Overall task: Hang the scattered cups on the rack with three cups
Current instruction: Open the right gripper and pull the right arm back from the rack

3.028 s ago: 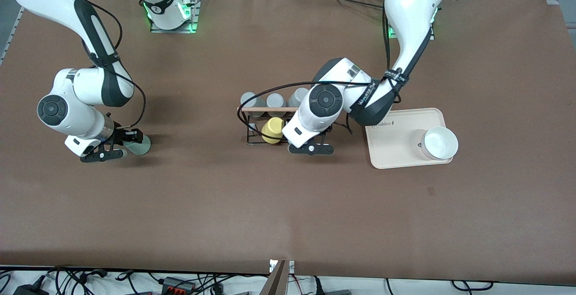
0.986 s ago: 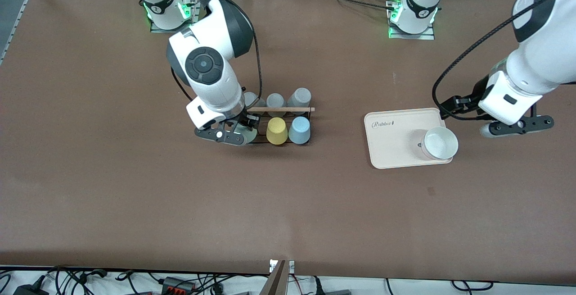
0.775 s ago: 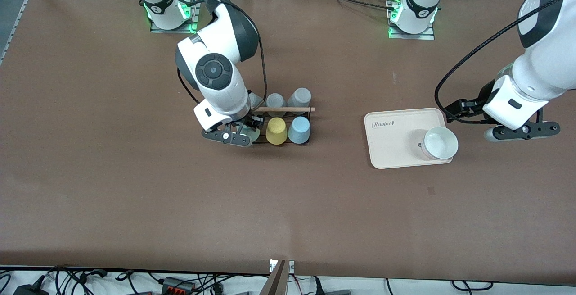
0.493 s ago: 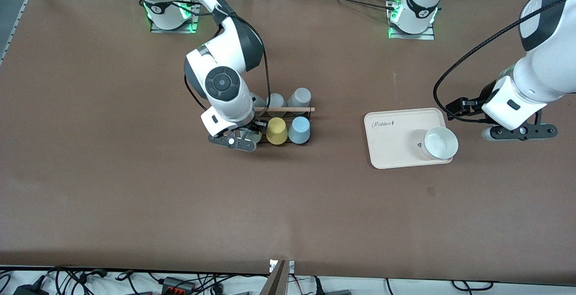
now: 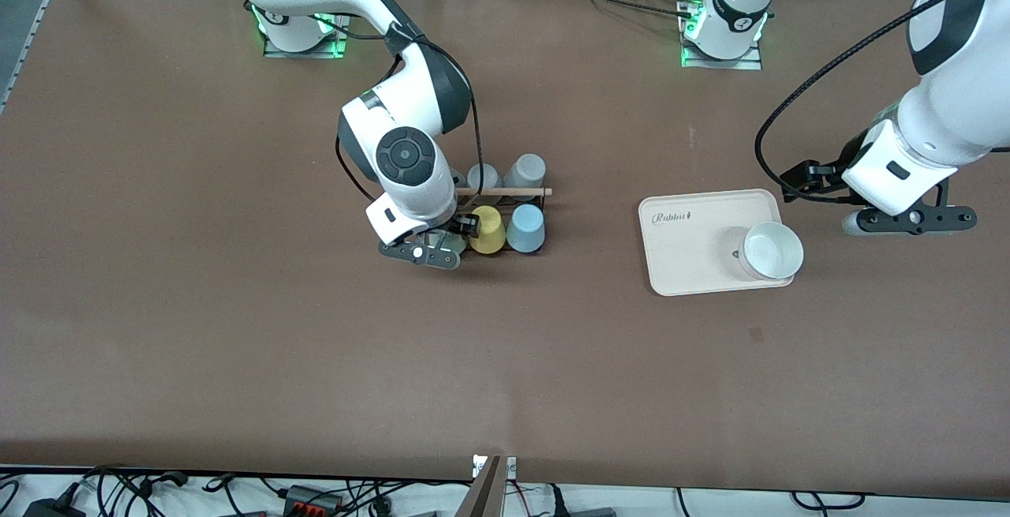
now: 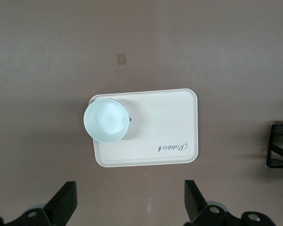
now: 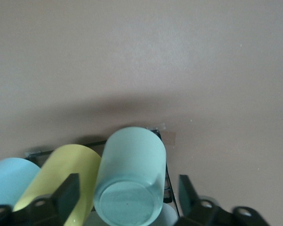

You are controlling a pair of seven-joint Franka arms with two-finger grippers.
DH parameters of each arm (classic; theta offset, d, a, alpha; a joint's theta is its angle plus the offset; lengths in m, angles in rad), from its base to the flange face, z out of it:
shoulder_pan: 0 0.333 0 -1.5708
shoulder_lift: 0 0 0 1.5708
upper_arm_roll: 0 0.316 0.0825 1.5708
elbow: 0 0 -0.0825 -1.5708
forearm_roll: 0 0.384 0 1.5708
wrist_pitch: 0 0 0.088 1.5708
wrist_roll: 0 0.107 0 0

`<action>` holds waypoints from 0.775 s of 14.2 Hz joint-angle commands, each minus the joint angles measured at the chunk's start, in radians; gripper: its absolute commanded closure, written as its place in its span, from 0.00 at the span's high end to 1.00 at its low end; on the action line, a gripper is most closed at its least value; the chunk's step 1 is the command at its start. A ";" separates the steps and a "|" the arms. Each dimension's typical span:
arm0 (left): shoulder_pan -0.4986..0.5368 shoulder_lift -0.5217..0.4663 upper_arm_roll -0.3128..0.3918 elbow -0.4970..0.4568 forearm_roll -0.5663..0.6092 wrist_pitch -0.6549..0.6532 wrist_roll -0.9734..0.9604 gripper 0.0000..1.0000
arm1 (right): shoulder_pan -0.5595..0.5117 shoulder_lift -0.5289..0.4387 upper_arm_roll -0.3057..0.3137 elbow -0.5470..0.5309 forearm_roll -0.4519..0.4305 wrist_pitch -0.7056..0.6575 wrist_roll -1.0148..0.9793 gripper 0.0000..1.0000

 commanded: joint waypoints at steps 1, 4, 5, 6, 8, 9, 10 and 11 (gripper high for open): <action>0.030 -0.028 -0.013 -0.029 -0.021 0.006 0.013 1.00 | -0.008 -0.047 -0.014 0.036 0.000 -0.032 -0.083 1.00; 0.030 -0.026 -0.013 -0.026 -0.019 0.013 0.015 1.00 | -0.127 -0.101 -0.014 0.097 0.004 -0.118 -0.214 1.00; 0.030 -0.026 -0.013 -0.026 -0.018 0.014 0.018 1.00 | -0.175 -0.145 -0.014 0.087 0.007 -0.127 -0.256 1.00; 0.030 -0.026 -0.013 -0.026 -0.018 0.014 0.019 1.00 | -0.236 -0.168 -0.014 0.081 0.007 -0.141 -0.291 1.00; 0.030 -0.026 -0.013 -0.026 -0.018 0.014 0.019 1.00 | -0.314 -0.207 -0.013 0.079 0.007 -0.204 -0.368 1.00; 0.030 -0.026 -0.013 -0.025 -0.018 0.014 0.019 1.00 | -0.348 -0.231 -0.014 0.078 0.003 -0.221 -0.408 1.00; 0.030 -0.025 -0.013 -0.023 -0.018 0.014 0.019 1.00 | -0.374 -0.253 -0.014 0.070 -0.002 -0.238 -0.433 1.00; 0.030 -0.025 -0.013 -0.023 -0.018 0.014 0.019 1.00 | -0.406 -0.280 -0.014 0.062 -0.003 -0.267 -0.471 1.00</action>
